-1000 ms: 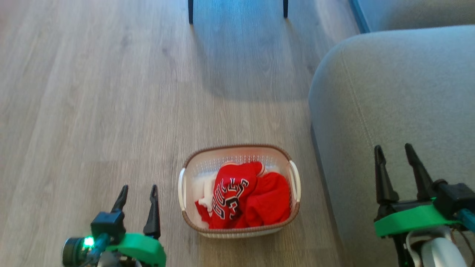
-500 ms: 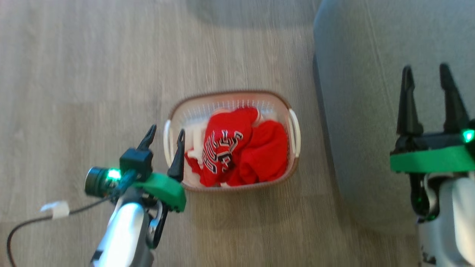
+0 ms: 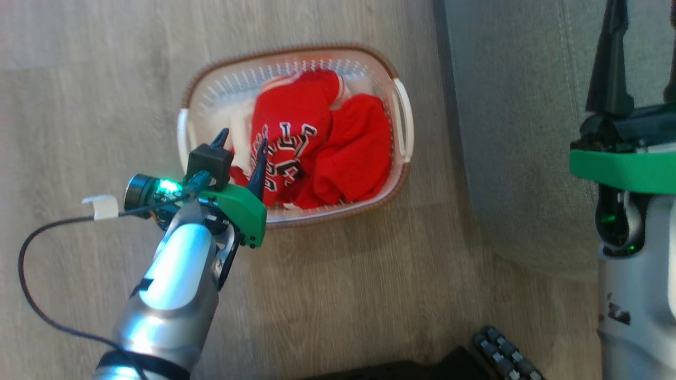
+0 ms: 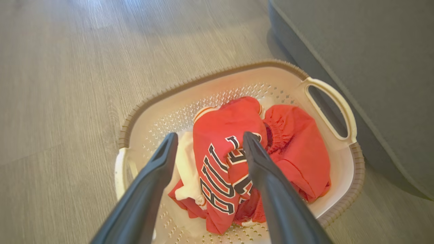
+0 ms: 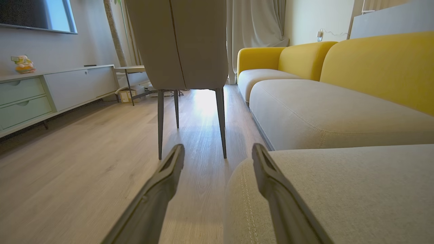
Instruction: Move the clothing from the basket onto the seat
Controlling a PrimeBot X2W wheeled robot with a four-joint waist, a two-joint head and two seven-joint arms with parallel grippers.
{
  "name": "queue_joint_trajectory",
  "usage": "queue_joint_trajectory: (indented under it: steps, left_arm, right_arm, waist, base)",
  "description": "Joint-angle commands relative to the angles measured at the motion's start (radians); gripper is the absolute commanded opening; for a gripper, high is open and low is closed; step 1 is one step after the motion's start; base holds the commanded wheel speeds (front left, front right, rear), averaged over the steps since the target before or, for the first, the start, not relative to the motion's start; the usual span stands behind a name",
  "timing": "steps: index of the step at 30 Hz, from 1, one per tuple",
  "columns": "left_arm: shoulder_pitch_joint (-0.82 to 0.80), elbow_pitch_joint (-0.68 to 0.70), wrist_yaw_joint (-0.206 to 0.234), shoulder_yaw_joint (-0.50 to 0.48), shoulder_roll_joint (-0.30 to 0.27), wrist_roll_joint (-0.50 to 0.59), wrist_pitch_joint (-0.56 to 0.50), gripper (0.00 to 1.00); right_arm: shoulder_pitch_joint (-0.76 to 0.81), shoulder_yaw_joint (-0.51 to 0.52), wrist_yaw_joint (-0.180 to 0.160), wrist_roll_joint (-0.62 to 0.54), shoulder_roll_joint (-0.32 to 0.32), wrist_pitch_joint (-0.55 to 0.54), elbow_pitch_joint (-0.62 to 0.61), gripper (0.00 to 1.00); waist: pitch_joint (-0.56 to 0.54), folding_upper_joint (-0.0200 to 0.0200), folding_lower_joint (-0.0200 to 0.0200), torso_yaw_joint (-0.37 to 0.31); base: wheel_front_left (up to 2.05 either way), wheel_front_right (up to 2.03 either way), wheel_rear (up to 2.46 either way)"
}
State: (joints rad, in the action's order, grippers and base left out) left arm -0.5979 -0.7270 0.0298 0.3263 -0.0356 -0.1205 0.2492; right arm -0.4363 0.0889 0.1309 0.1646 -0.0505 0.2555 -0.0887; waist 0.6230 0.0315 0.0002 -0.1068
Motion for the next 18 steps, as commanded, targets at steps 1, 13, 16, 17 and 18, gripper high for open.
queue_joint_trajectory:
  steps: [1, 13, 16, 17, 18]
  left_arm:
    - [-0.006, -0.003, 0.002, -0.014, -0.015, 0.006, 0.013, 1.00]
    - [-0.140, -0.220, 0.002, 0.020, -0.019, 0.010, 0.013, 1.00]
    - [-0.171, -0.254, 0.008, 0.014, -0.029, 0.008, 0.013, 1.00]
    - [-0.181, -0.268, 0.012, 0.014, -0.033, 0.009, 0.013, 1.00]
    - [-0.192, -0.281, 0.019, 0.011, -0.038, 0.009, 0.013, 1.00]
  right_arm:
    - [-0.010, -0.023, 0.000, 0.010, 0.000, 0.006, -0.041, 1.00]
    - [-0.053, -0.064, 0.000, 0.047, 0.000, 0.006, -0.106, 1.00]
    - [-0.059, -0.069, 0.000, 0.054, 0.000, 0.006, -0.121, 1.00]
    - [-0.061, -0.070, 0.000, 0.056, 0.000, 0.006, -0.126, 1.00]
    - [-0.063, -0.072, 0.000, 0.059, 0.000, 0.006, -0.130, 1.00]
  waist:
    - [0.055, 0.0000, -0.0002, -0.035]
    - [0.158, 0.0000, -0.0002, -0.111]
    - [0.178, 0.0000, -0.0002, -0.127]
    - [0.183, 0.0000, -0.0002, -0.132]
    - [0.189, 0.0000, -0.0002, -0.135]
  base:
    - [0.00, 0.00, 0.00]
    - [0.00, 0.00, 0.00]
    - [0.00, 0.00, 0.00]
    - [0.00, 0.00, 0.00]
    - [0.00, 0.00, 0.00]
